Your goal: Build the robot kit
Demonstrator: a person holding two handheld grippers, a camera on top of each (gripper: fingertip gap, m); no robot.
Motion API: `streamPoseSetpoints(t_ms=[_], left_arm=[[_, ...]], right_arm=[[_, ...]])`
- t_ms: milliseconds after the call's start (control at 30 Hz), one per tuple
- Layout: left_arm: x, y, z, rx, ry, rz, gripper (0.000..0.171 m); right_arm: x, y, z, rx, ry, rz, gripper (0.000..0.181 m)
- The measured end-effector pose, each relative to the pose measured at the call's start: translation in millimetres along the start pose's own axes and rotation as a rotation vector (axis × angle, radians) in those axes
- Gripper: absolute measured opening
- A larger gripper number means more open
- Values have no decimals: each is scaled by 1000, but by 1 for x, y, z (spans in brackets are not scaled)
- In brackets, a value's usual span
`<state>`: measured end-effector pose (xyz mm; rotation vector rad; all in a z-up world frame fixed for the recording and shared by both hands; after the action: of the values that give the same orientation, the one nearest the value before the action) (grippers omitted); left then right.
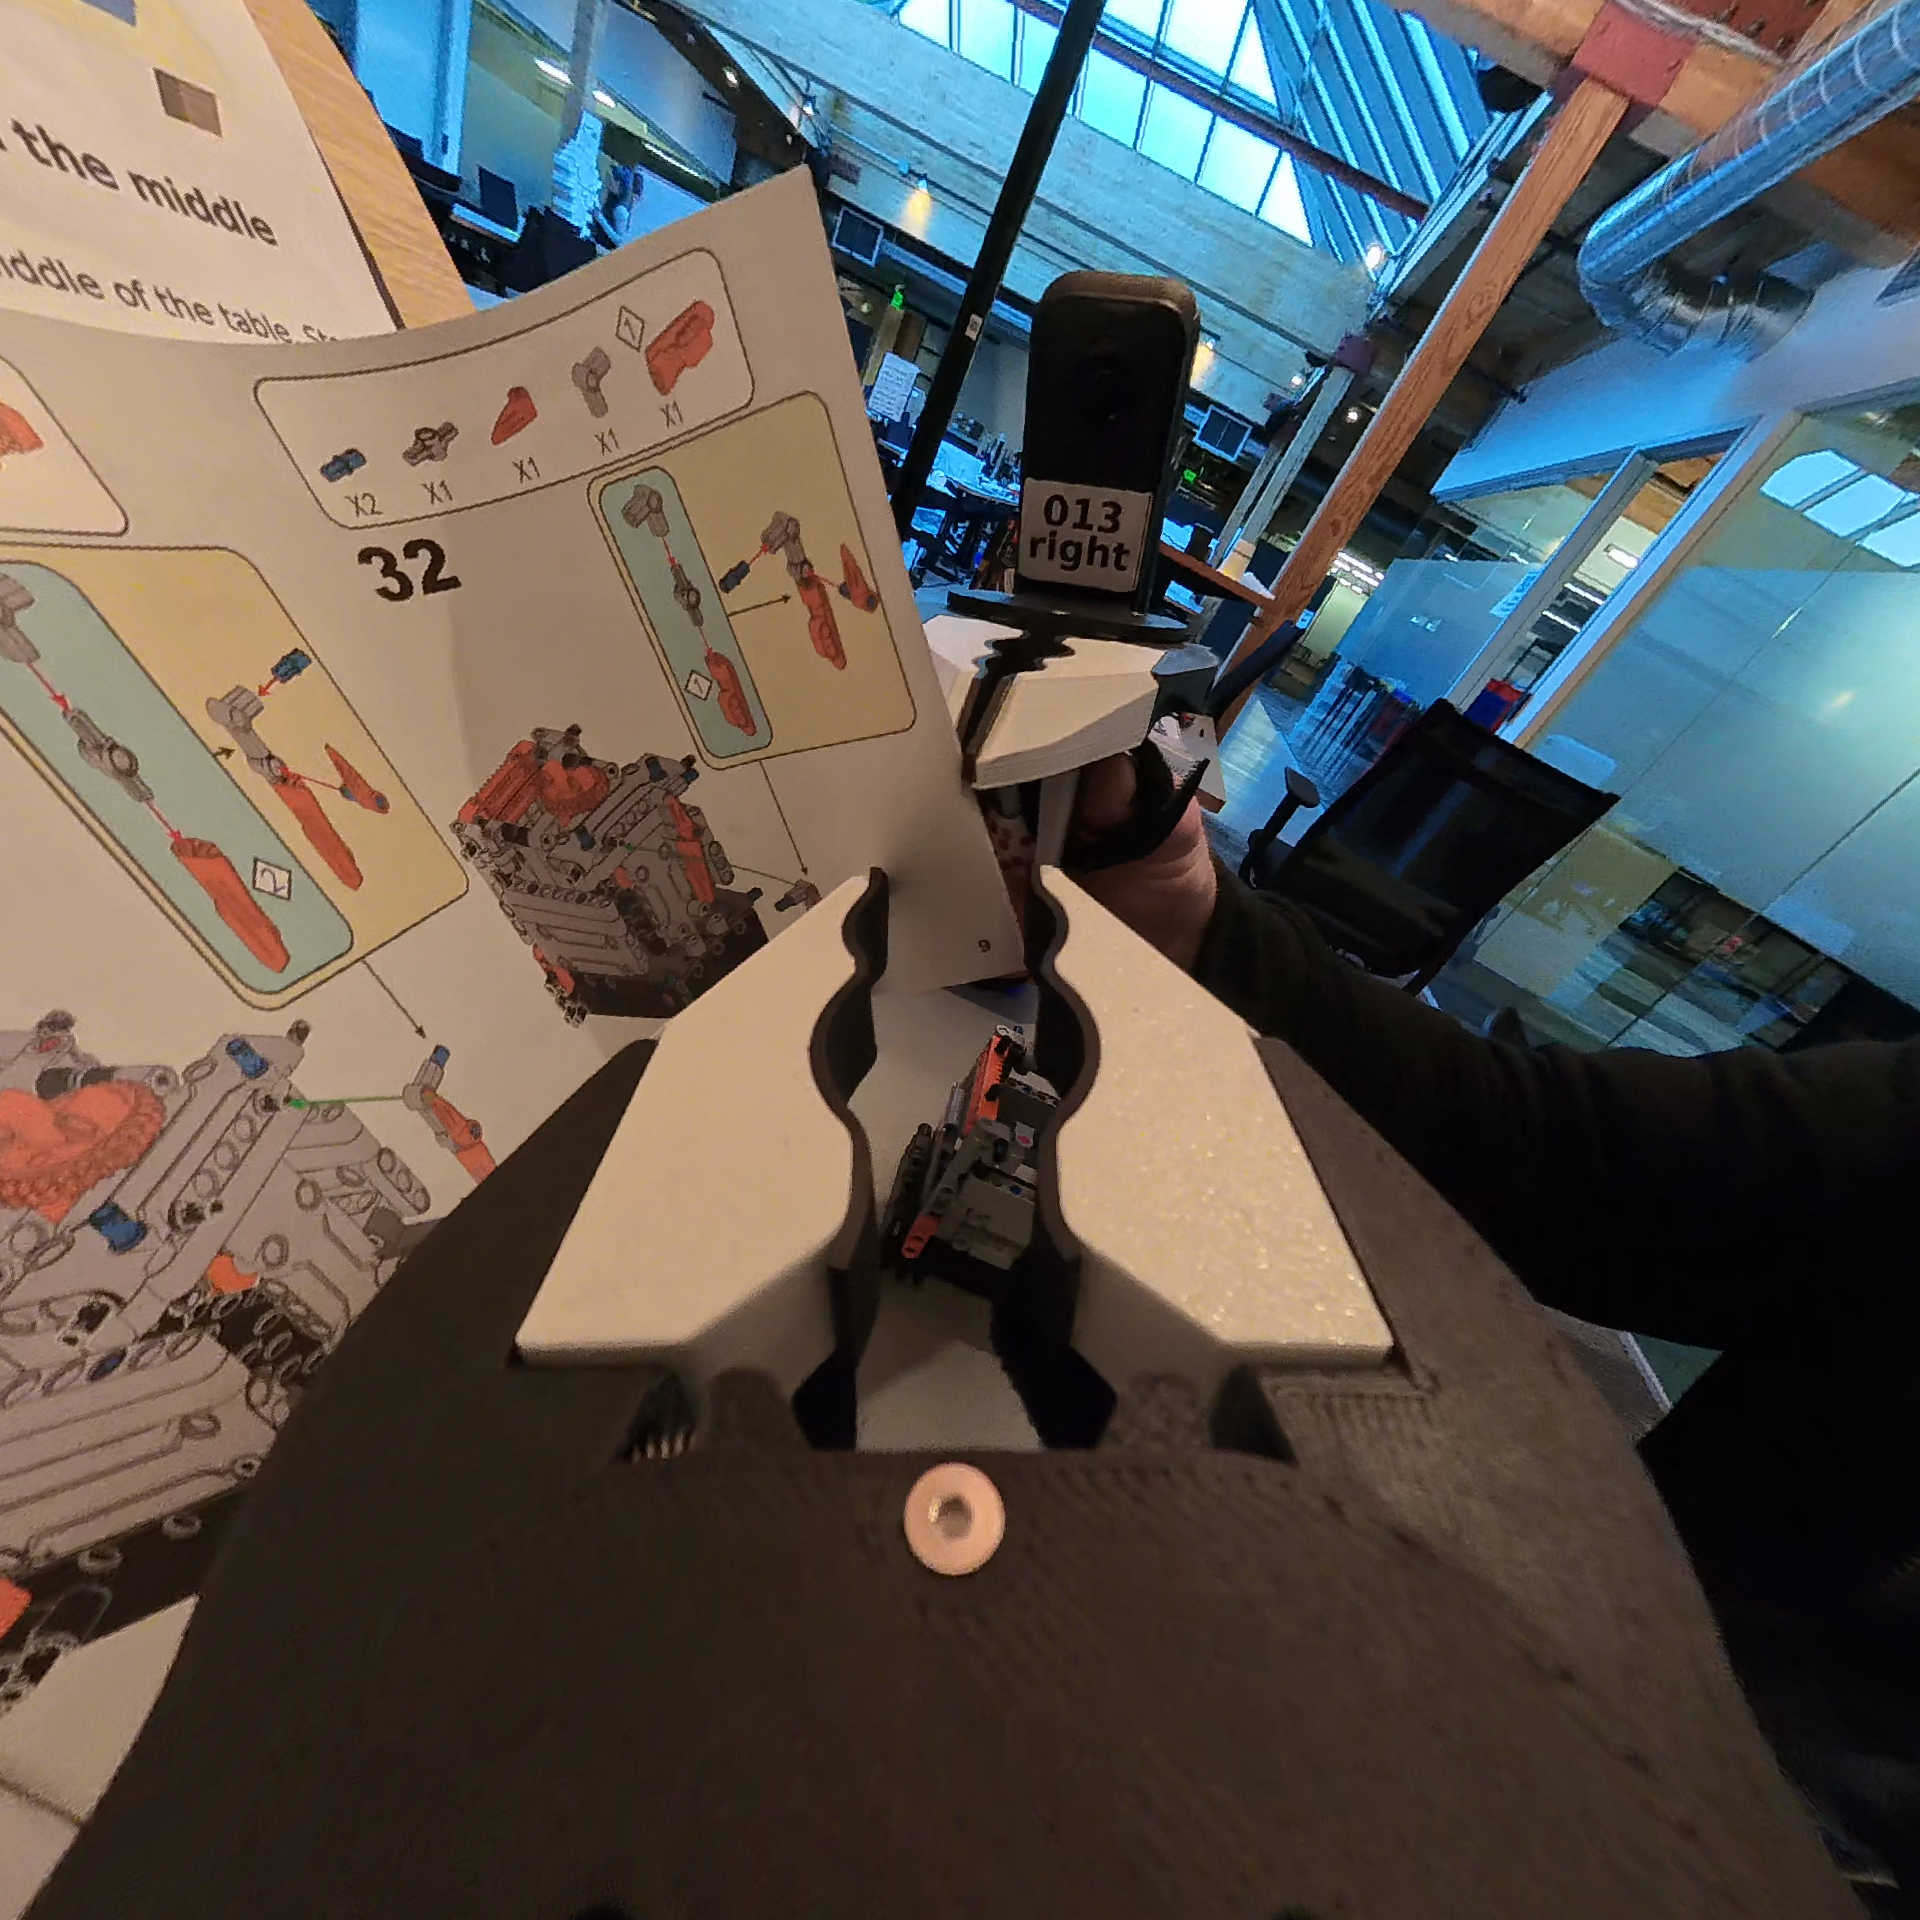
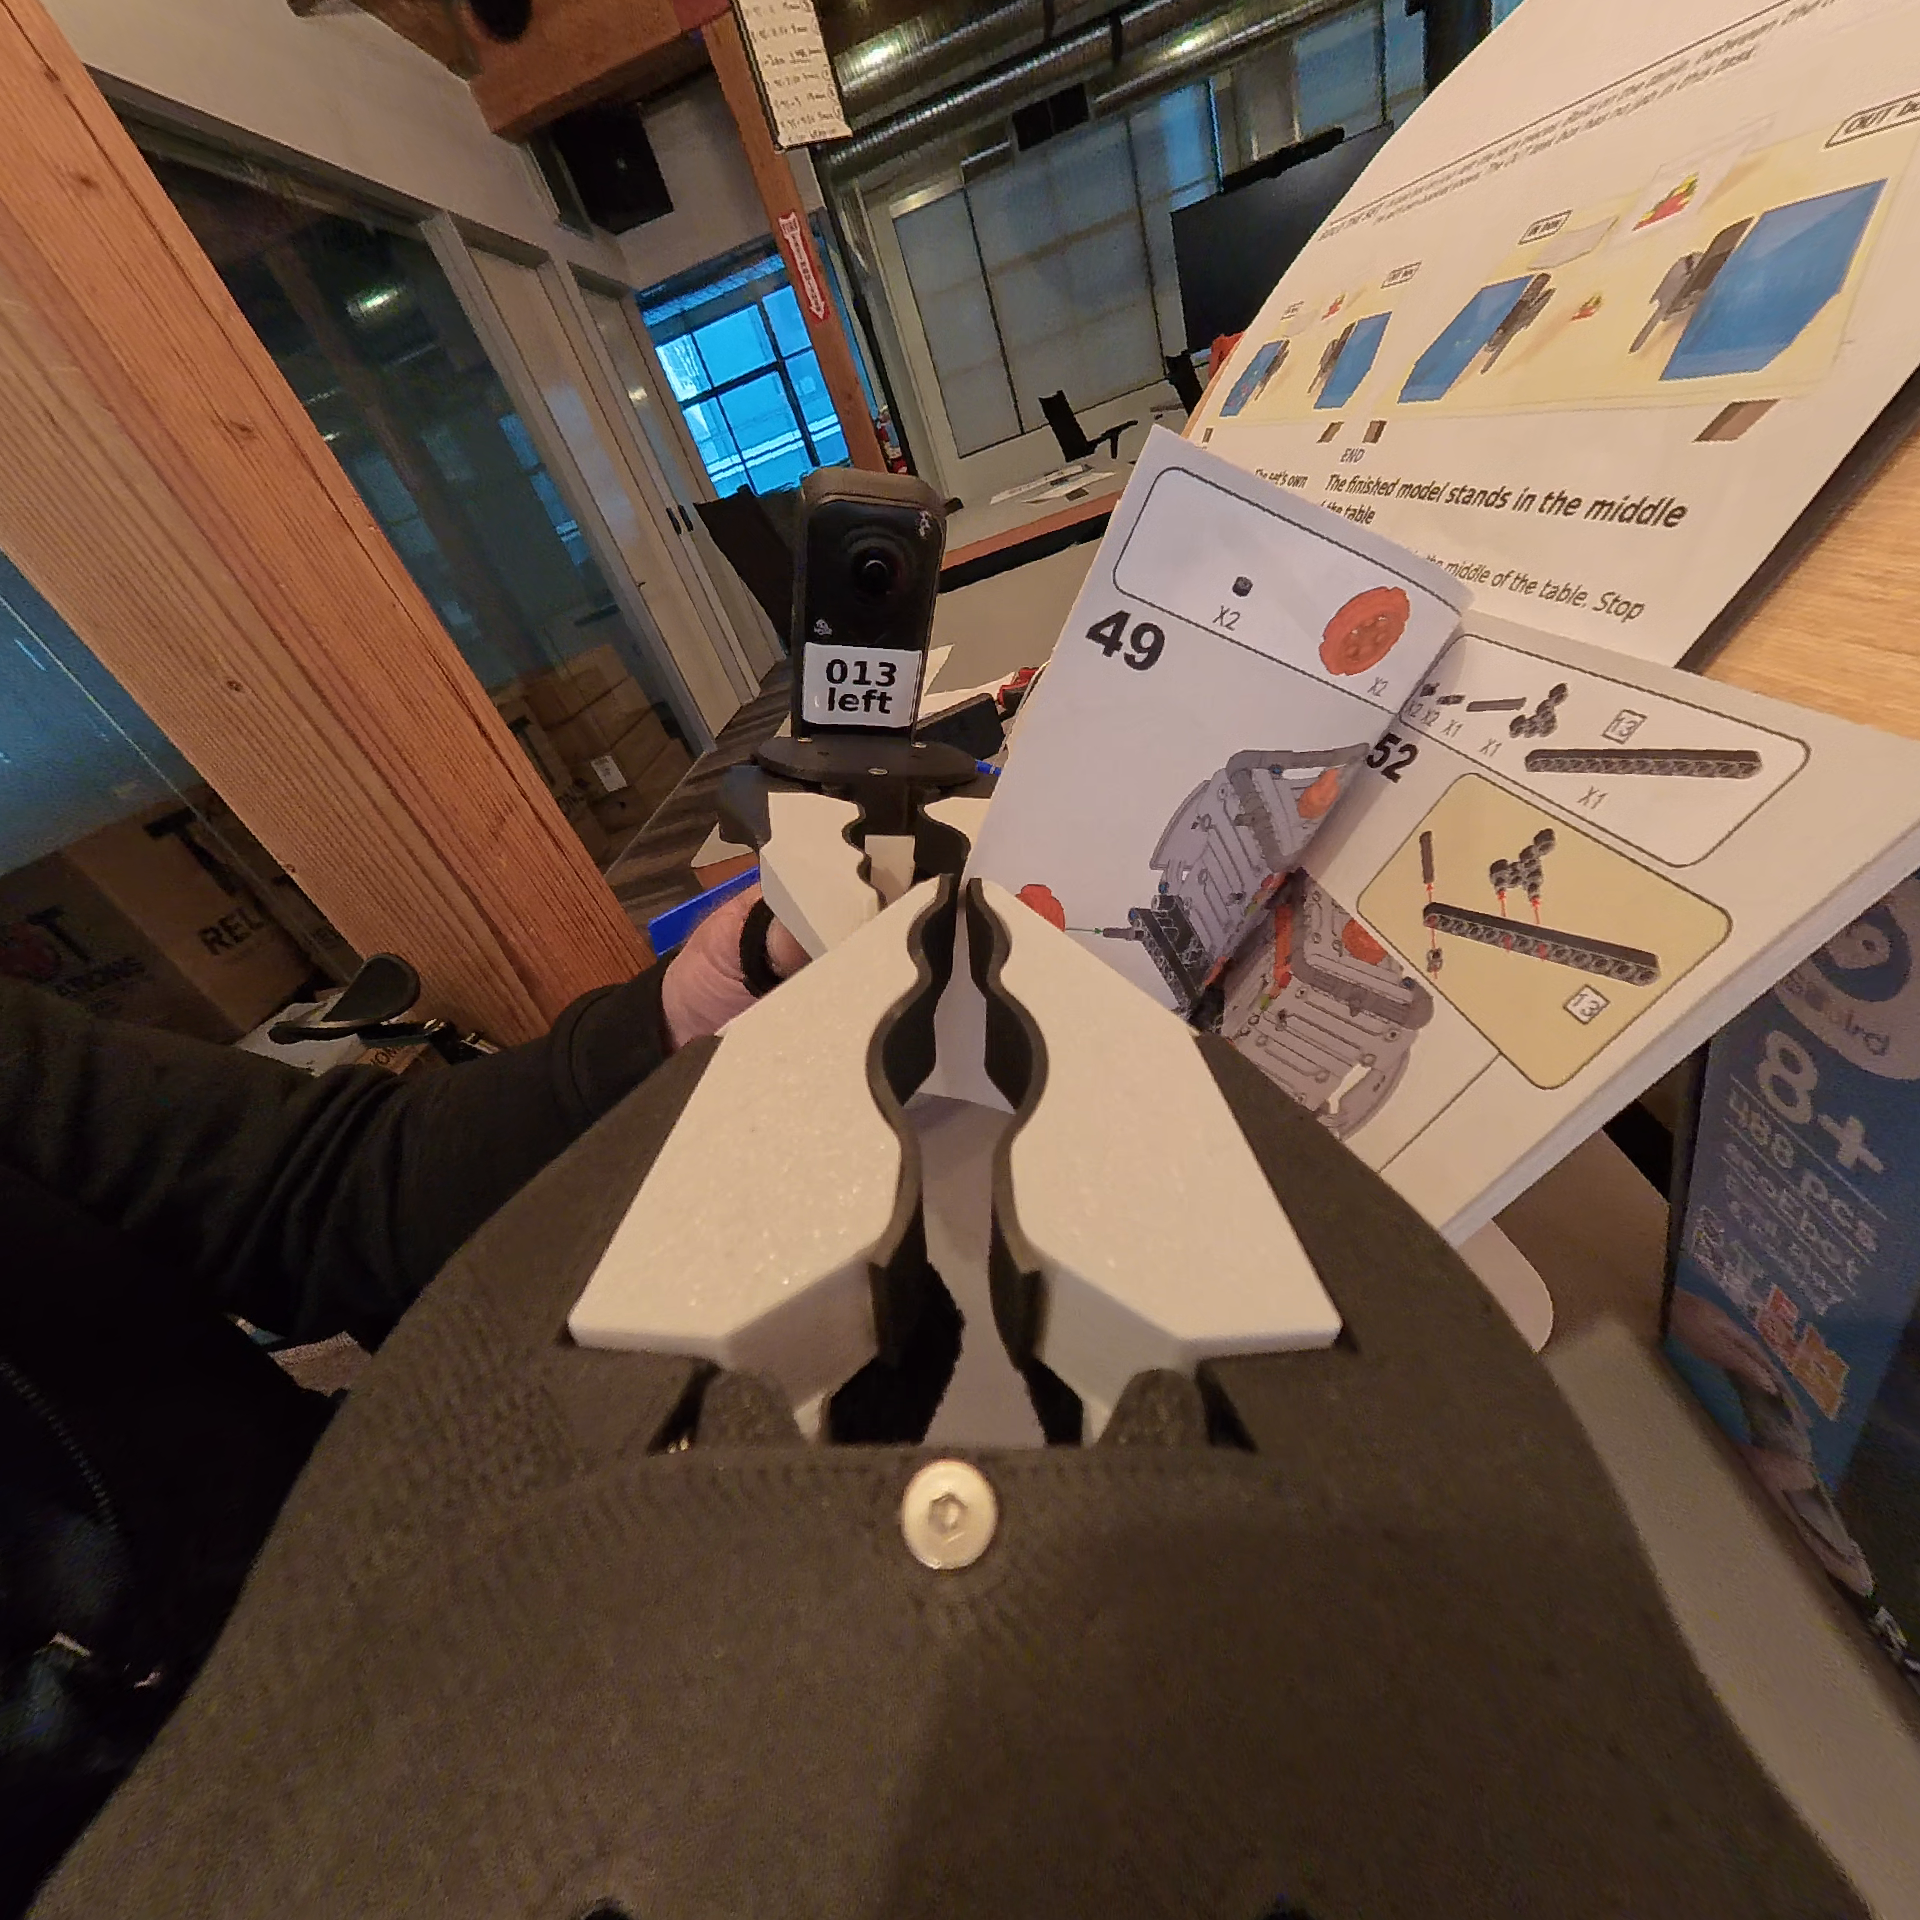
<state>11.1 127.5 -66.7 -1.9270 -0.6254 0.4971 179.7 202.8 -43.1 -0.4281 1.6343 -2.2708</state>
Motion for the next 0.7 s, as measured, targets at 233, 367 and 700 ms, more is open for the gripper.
streamPoseSetpoints(t_ms=[233,367,700], left_arm=[[1,1,0,5,-1,7,18],[0,1,0,4,14,1,17],[-2,2,2,-32,67,-12,5]], right_arm=[[-1,1,0,7,-2,-6,0],[-2,1,0,8,-4,-14,0],[-2,1,-1,11,2,-21,0]])
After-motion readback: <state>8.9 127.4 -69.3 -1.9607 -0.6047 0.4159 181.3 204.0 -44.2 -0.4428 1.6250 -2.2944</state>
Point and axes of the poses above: each gripper's, where its closed fingertips meet, x out along the fingers, y out of its underside, z = x × y across the jaws, the point moved 10 cm from there along -x, back along the fingers, and after that the axes turned 11 degrees about -y, right-handed, at the moved point
